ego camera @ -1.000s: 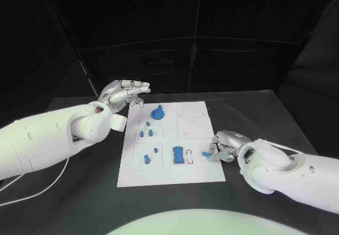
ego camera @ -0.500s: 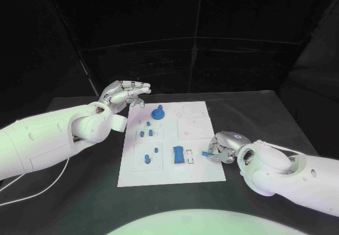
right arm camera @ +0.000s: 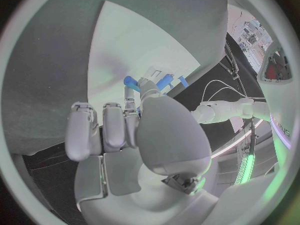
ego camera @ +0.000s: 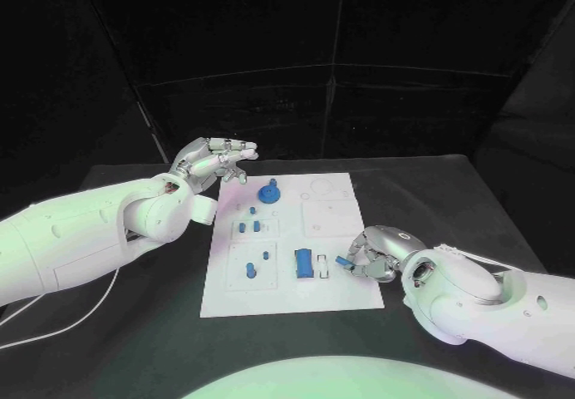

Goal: Assemble the parts on the task board

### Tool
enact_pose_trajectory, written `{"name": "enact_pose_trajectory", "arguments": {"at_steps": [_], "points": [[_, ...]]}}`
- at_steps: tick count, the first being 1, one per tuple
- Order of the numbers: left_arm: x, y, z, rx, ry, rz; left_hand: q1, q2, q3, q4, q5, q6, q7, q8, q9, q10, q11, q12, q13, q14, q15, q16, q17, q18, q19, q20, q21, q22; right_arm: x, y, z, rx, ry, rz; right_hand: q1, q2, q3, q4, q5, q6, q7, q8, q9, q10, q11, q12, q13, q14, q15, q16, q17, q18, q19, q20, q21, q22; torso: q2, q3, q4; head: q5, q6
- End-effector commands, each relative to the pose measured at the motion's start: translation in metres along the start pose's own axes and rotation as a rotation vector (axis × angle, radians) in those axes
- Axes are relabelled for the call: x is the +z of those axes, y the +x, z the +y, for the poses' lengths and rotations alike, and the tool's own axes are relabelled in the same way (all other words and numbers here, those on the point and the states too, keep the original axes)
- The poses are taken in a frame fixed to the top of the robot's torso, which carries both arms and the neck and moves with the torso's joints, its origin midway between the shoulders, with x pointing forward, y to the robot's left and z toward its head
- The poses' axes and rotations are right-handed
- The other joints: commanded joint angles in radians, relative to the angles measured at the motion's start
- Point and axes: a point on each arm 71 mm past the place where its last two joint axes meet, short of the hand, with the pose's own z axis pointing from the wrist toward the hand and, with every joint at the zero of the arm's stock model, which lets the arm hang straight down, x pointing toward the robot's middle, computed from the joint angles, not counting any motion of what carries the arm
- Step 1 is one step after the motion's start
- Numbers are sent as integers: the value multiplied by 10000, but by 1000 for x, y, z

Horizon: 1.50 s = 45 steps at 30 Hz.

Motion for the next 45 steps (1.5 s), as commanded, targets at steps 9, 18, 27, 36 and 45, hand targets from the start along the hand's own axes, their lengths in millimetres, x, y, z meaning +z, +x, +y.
{"name": "enact_pose_trajectory", "arguments": {"at_steps": [9, 18, 27, 36, 45], "points": [[0, 1, -2, -65, 71, 107, 85, -7, 29, 28, 11, -63, -27, 37, -12, -54, 7, 52, -16, -15, 46, 44, -11, 61, 60, -22, -58, -17, 5, 3, 10, 1441, 238, 8, -549, -364, 212, 374, 324, 242, -31, -51, 130, 300, -72, 106, 1598, 501, -92, -32, 13, -56, 204, -71, 55, 111, 12, 8, -14, 44, -37], [0, 2, -2, -69, 65, 117, 85, -7, 29, 28, 11, -63, -27, 37, -12, -54, 7, 52, -16, -15, 46, 44, -11, 61, 60, -22, -58, -17, 14, 11, 17, 1431, 274, 531, -1080, -477, -7, 628, 1089, 642, -196, 157, 356, 385, -199, 218, 1677, 505, -183, -34, 17, -77, 255, -142, 138, 233, 10, 3, -29, 53, -54], [0, 2, -2, -78, 41, 143, 85, -7, 29, 28, 11, -63, -27, 37, -12, -54, 7, 52, -16, -15, 46, 44, -11, 61, 60, -22, -58, -17, 21, 16, 20, 1266, 308, 793, -1183, -438, -75, 603, 1133, 854, -326, 351, 524, 394, -300, 194, 1661, 506, -256, -36, 19, -83, 268, -203, 158, 265, 10, 10, -27, 30, -95], [0, 3, -2, -89, 15, 170, 85, -7, 29, 28, 11, -63, -27, 37, -12, -54, 7, 52, -16, -15, 46, 44, -11, 61, 60, -22, -58, -17, 24, 18, 25, 1142, 221, 852, -1208, -435, -99, 606, 1106, 887, -353, 411, 580, 401, -327, 199, 1666, 506, -279, -38, 19, -84, 269, -226, 159, 269, 2, 10, -21, 45, -106], [0, 4, -1, -101, -49, 199, 109, -11, 46, 16, 9, -79, -16, 47, -11, -80, 16, 78, -19, -18, 49, 52, -24, 61, 68, -21, -67, -24, 28, 19, 24, 1106, 268, 813, -1516, -413, -286, 661, 1087, 840, -348, 494, 697, 399, -330, 186, 1662, 505, -291, -48, 13, -80, 255, -253, 136, 243, 3, 8, -25, 53, -93]]}}
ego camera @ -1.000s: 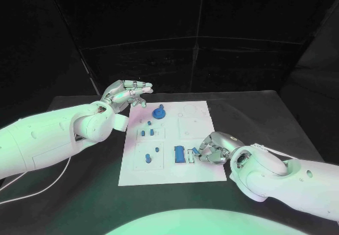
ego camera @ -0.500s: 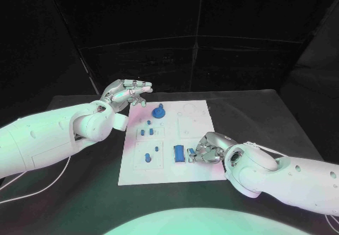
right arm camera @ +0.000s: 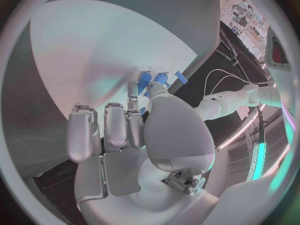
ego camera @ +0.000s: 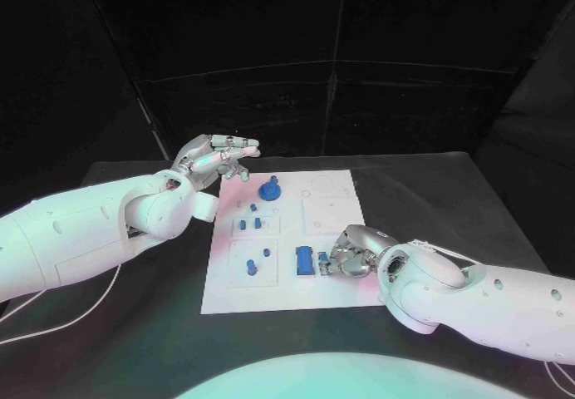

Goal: Assemble the parts on the task board

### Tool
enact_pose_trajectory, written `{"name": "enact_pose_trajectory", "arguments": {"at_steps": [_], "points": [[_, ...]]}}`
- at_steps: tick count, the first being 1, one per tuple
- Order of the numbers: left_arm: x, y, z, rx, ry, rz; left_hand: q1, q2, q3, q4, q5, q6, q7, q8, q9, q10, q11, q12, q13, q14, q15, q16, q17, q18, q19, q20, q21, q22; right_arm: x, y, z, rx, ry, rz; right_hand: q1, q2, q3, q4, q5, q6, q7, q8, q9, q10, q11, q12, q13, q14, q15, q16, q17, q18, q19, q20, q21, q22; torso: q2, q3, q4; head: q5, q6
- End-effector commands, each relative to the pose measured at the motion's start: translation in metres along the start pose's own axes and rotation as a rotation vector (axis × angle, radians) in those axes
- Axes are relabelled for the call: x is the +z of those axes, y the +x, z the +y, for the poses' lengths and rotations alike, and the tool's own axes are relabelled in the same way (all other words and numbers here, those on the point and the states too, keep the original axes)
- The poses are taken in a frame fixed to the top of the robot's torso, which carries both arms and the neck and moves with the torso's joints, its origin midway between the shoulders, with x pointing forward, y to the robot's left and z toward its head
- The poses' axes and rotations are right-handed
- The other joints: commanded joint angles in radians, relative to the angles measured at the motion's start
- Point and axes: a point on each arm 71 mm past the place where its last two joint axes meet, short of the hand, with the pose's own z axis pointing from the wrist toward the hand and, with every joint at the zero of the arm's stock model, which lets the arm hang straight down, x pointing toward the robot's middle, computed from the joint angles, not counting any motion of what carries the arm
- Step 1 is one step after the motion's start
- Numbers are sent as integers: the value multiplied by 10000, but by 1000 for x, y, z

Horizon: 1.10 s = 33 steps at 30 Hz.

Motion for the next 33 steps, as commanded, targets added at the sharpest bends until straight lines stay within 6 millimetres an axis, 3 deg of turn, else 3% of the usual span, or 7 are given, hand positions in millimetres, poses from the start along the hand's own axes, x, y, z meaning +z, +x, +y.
{"name": "enact_pose_trajectory", "arguments": {"at_steps": [1, 3, 8, 17, 27, 33], "points": [[0, 3, -1, -88, -10, 169, 108, -12, 46, 16, 9, -80, -15, 47, -11, -81, 16, 36, -10, -19, 49, 51, -13, 61, 68, -21, -67, -9, 1, 0, 0, -77, -5, 26, -177, 10, -104, 1, -50, -28, 64, 57, 32, 416, -61, 13, 1645, 507, -74, -50, 10, -79, 237, -54, 16, 239, -1, -2, 0, -6, 3], [0, 5, -1, -107, -26, 215, 103, -15, 44, 19, 9, -86, -11, 45, -12, -87, 20, 36, -11, -24, 51, 47, -25, 61, 68, -20, -68, -10, 2, 0, 0, -87, -11, -4, -321, 15, -224, 2, -328, -51, 70, 85, 75, 413, -54, 4, 1641, 508, -67, -49, 12, -78, 232, -52, 8, 232, -1, -6, -4, -21, 6], [0, 5, -1, -122, -51, 255, 103, -15, 44, 19, 9, -86, -11, 45, -12, -87, 20, 36, -11, -24, 51, 47, -25, 61, 68, -20, -68, -10, 3, -1, 1, -164, -99, -136, -767, 86, -632, 5, -1703, -104, 91, 164, 195, 409, -32, -13, 1635, 511, -49, -50, 15, -77, 227, -38, -1, 229, 5, 4, -4, -15, 5], [0, 3, -1, -98, -63, 198, 98, -16, 43, 23, 10, -97, -4, 42, -14, -99, 25, 37, -13, -26, 54, 47, -29, 60, 68, -19, -70, -12, 4, -2, 2, -183, -155, -338, -1193, 238, -1260, 17, -3390, -225, 107, 255, 362, 372, -14, -86, 1597, 513, -37, -59, 12, -63, 205, -22, -47, 183, -3, 1, 2, -44, 9], [0, 3, -1, -93, -61, 187, 98, -16, 43, 23, 10, -97, -4, 42, -14, -99, 25, 37, -13, -26, 54, 47, -29, 60, 68, -19, -70, -12, 1, -4, 3, -158, -279, -447, -1231, 255, -1359, 19, -3517, -258, 113, 263, 386, 363, -8, -102, 1589, 514, -34, -59, 13, -61, 200, -19, -58, 173, -11, 1, -10, -50, 33], [0, 2, -1, -87, -47, 171, 98, -16, 43, 23, 10, -97, -4, 42, -14, -99, 25, 37, -13, -26, 54, 47, -29, 60, 68, -19, -70, -12, -5, -9, -2, 132, -571, -641, -917, 336, -1450, -30, -3094, -552, 202, 129, 377, 330, 53, -155, 1560, 514, 5, -63, 11, -53, 178, 6, -98, 128, -23, 2, -6, -41, 75]]}}
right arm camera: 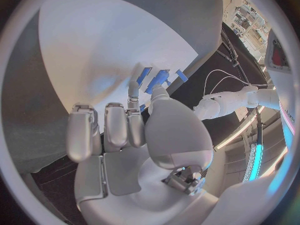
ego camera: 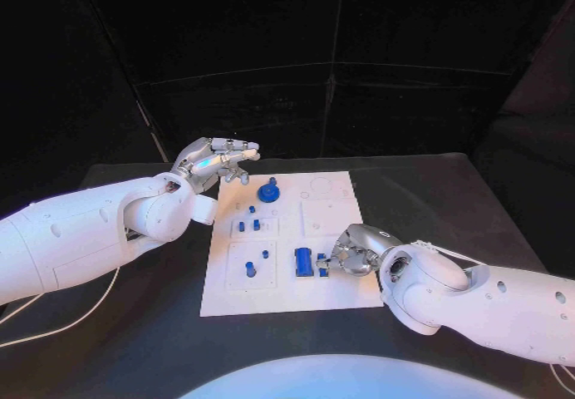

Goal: Assemble the parts on the task board

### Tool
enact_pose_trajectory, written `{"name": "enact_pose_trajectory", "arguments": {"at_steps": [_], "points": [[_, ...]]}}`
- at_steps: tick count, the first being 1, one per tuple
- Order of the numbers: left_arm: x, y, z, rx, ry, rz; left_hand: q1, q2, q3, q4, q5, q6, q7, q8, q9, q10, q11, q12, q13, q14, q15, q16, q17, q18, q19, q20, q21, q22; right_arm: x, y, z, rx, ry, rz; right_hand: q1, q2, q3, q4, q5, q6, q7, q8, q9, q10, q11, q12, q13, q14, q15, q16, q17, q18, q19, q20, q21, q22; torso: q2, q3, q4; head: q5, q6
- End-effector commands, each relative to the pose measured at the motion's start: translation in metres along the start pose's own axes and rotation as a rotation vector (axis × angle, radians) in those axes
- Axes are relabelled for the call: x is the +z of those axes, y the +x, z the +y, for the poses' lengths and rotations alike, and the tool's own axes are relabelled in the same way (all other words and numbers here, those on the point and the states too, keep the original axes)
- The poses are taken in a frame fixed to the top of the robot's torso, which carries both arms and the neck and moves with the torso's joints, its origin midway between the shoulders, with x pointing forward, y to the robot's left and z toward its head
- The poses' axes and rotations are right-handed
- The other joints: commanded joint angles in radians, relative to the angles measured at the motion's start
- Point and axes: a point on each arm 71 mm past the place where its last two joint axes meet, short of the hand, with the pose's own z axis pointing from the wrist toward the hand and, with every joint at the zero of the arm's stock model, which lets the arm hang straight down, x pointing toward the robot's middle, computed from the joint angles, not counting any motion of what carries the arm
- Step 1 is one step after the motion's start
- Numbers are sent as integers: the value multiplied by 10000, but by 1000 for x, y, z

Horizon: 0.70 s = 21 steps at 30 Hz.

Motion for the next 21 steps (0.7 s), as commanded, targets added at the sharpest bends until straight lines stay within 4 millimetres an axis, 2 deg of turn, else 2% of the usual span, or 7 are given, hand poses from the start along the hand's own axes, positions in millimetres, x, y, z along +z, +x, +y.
{"name": "enact_pose_trajectory", "arguments": {"at_steps": [1, 7, 10, 13, 14, 16, 21], "points": [[0, 0, -2, -45, 72, 76, 98, -16, 43, 23, 10, -97, -4, 42, -14, -64, -11, 38, -15, -26, 53, 47, -14, 60, 68, -19, -30, -14, -4, -5, -1, 494, -430, -306, 220, -10, -98, -5, 218, -255, 75, -176, -49, 311, 93, -71, 1540, 515, 34, -63, 10, -47, 175, 38, -78, 91, -21, -4, -3, 8, 36], [2, -2, -1, -114, 145, -120, -26, -49, -22, 103, 4, -135, 12, 38, -16, -104, 13, 56, -18, -146, 84, -65, -252, 50, 35, 1, -65, -33, -5, -15, -15, 3124, -857, 219, 990, 153, -105, -162, 733, -1064, 446, -812, -284, -393, 409, -1365, 692, 502, 283, -98, -23, 217, -335, 245, -1056, -1187, -86, -10, 14, -28, 192], [3, -2, 0, -471, 183, -328, -243, -139, -296, 273, -6, -203, 9, 54, -9, -191, 40, 136, -8, -1351, 172, -1177, -1792, 34, -557, 84, -544, -279, 3, -23, -18, 4735, -1449, 380, 1505, 307, -52, -365, 376, -1396, 615, -1082, -395, -1371, 554, -3058, -445, 413, 402, -316, -212, 319, -587, 367, -1533, -1729, -166, -1, -2, -62, 331], [4, -3, 3, -754, 192, -454, -239, -145, -493, 333, 7, -251, 30, 77, -5, -274, 105, 212, 1, -2370, 279, -2220, -2268, 7, -1424, 201, -1335, -735, 13, -34, -24, 6099, -1684, 336, 2152, 469, 44, -644, 349, -1657, 817, -1300, -489, -3712, 750, -6705, -2940, -66, 560, -1226, -947, 891, -2116, 527, -4094, -4663, -257, -3, 6, -135, 471], [4, -3, 5, -832, 189, -502, -222, -100, -553, 366, 21, -253, 45, 96, -1, -327, 122, 227, -7, -2697, 352, -2711, -2504, 7, -1763, 257, -1698, -969, 18, -39, -28, 6565, -1684, 237, 2434, 518, 97, -759, 302, -1777, 899, -1397, -540, -4309, 841, -7470, -3504, -614, 679, -2315, -1820, 1157, -3010, 598, -5525, -6151, -311, -8, 7, -151, 493], [5, -5, 7, -933, 187, -606, -173, -63, -717, 425, -27, -218, 48, 152, -1, -389, 160, 226, -52, -3100, 475, -3984, -3136, 35, -2303, 404, -2476, -1542, 29, -51, -38, 7474, -1589, -90, 2932, 594, 175, -908, 164, -2176, 1210, -1703, -775, -4896, 1118, -8725, -4689, -2305, 1013, -5558, -4283, 1210, -3779, 817, -6792, -7020, -398, -23, 21, -178, 535], [11, -12, 13, -1204, 234, -987, -51, 142, -822, 578, 17, -32, -25, 161, -11, -241, 254, -136, -121, -3575, 843, -6473, -4305, 5, -2891, 796, -3721, -2604, 54, -74, -60, 9213, -1473, -861, 3609, 607, 228, -1044, 45, -2237, 1452, -1986, -1309, -4893, 1461, -10953, -7527, -3327, 1395, -7865, -5802, 1220, -4407, 1259, -8718, -8340, -643, -93, 51, -236, 772]]}}
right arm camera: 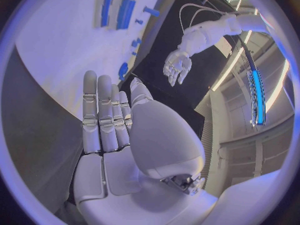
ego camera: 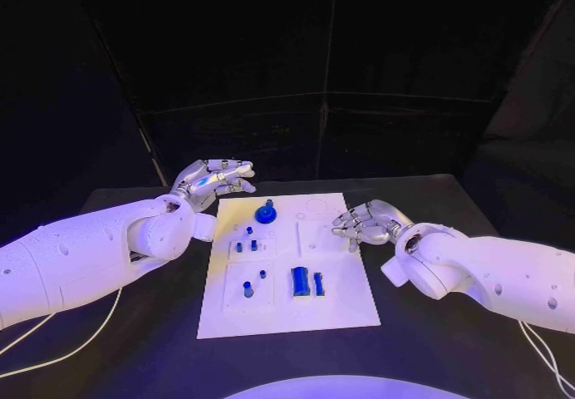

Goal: Assemble the parts on the task board

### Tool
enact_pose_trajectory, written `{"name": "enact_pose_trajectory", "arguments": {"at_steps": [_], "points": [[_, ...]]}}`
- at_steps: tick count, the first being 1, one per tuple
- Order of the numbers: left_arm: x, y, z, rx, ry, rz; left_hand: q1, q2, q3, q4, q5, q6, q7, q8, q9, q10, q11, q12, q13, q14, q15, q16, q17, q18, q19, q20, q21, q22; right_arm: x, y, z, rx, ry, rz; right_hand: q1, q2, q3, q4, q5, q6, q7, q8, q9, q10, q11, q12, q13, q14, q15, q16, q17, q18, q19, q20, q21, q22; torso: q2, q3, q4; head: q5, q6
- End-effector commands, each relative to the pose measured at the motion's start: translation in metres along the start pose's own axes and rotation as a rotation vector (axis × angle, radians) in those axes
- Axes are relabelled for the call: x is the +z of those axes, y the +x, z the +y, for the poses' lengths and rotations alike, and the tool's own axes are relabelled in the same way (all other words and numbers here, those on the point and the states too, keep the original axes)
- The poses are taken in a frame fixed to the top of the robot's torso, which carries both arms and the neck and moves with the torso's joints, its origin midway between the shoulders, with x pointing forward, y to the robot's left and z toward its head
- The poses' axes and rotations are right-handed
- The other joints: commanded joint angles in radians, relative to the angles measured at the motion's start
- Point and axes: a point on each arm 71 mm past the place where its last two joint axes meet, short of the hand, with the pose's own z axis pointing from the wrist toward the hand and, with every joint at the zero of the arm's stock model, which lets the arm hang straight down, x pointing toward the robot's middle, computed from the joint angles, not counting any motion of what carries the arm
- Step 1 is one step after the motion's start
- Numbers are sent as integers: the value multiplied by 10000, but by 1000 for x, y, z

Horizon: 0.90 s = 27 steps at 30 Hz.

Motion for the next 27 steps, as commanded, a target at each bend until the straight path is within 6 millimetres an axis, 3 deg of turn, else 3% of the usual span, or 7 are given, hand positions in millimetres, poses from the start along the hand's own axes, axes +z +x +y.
{"name": "enact_pose_trajectory", "arguments": {"at_steps": [1, 9, 14, 24, 25, 26, 27], "points": [[4, -6, -1, -614, 356, -409, 104, 103, -79, 75, 11, 97, 33, -68, -20, 138, 100, -378, -5, 61, 168, -1328, -653, 75, -358, 239, -799, -726, 12, -12, 1, 3047, -705, -252, 195, -14, -5, -27, -75, 43, 3, -113, -243, 179, 137, -740, -1104, -667, 170, -1279, -891, 54, -453, 221, -942, -626, -290, -75, 33, -41, 182], [17, -18, 8, -547, 519, -1294, 176, 125, -429, 238, -18, -58, 92, -410, -40, 66, 221, -1203, -24, 383, 458, -3103, -1451, 53, -1085, 601, -2051, -1977, 54, -29, 3, 4242, -1500, -781, -172, 155, -328, -78, -126, 212, 114, -465, -1291, 695, 419, -2082, -4089, -935, 683, -4357, -3919, 133, -541, 846, -3746, -2809, -684, -152, 39, 76, 487], [20, -23, 13, -521, 556, -1809, -144, 184, -854, 533, -14, -529, -37, -745, -53, -847, 610, -1689, -36, -367, 842, -4031, -1798, -24, -2369, 914, -2264, -2579, 70, -23, 6, 4791, -1709, -721, -744, 306, -506, -233, -54, 20, 191, -476, -1790, 537, 559, -2503, -4912, -1316, 856, -4795, -4983, 130, -606, 1046, -4579, -3471, -764, -164, 29, 96, 659], [22, -17, 22, -525, 576, -2042, -300, 307, -1472, 745, -24, -1602, 17, -775, -68, -2654, 411, -1709, -56, -933, 824, -4829, -1831, -70, -4478, 991, -2322, -3434, 84, -14, 11, 5606, -1827, -429, -2179, 661, -714, -472, -123, -1034, 213, -528, -2661, -236, 782, -3125, -5697, -2522, 1255, -4807, -6518, 118, -1657, 1516, -5222, -4396, -722, -132, 63, 147, 805], [22, -16, 24, -489, 250, -1722, -4047, 309, -1776, 317, -503, -4063, -543, -1366, -682, -4944, -130, -2269, -635, -3413, 309, -5098, -2495, -526, -5931, 108, -2830, -3863, 83, -15, 7, 4840, -1422, -711, -6049, 338, -96, -876, -771, -3314, -467, -1104, -2927, -3001, 227, -3747, -6318, -5201, 741, -5411, -7417, -519, -4237, 665, -5842, -5103, -745, -140, 41, 117, 785], [22, -16, 24, -481, 249, -1729, -4220, 309, -1798, 317, -503, -4226, -566, -1366, -682, -5091, -141, -2269, -635, -3538, 281, -5128, -2495, -524, -5998, 70, -2830, -3891, 82, -14, 7, 4841, -1425, -722, -6287, 327, -79, -893, -806, -3479, -475, -1104, -3647, -3194, 200, -3747, -6318, -5365, 735, -5411, -7417, -518, -4402, 638, -5842, -5103, -737, -136, 43, 122, 796], [21, -15, 24, -466, 247, -1741, -4519, 309, -1834, 317, -503, -4423, -606, -1366, -682, -5270, -182, -2269, -635, -3731, 243, -5850, -2495, -525, -6116, 6, -2830, -3925, 82, -14, 7, 4844, -1431, -743, -6599, 302, -38, -933, -860, -3662, -505, -1104, -3647, -3409, 163, -3747, -6318, -5571, 699, -5411, -7417, -518, -4604, 572, -5842, -5103, -722, -128, 48, 131, 816]]}}
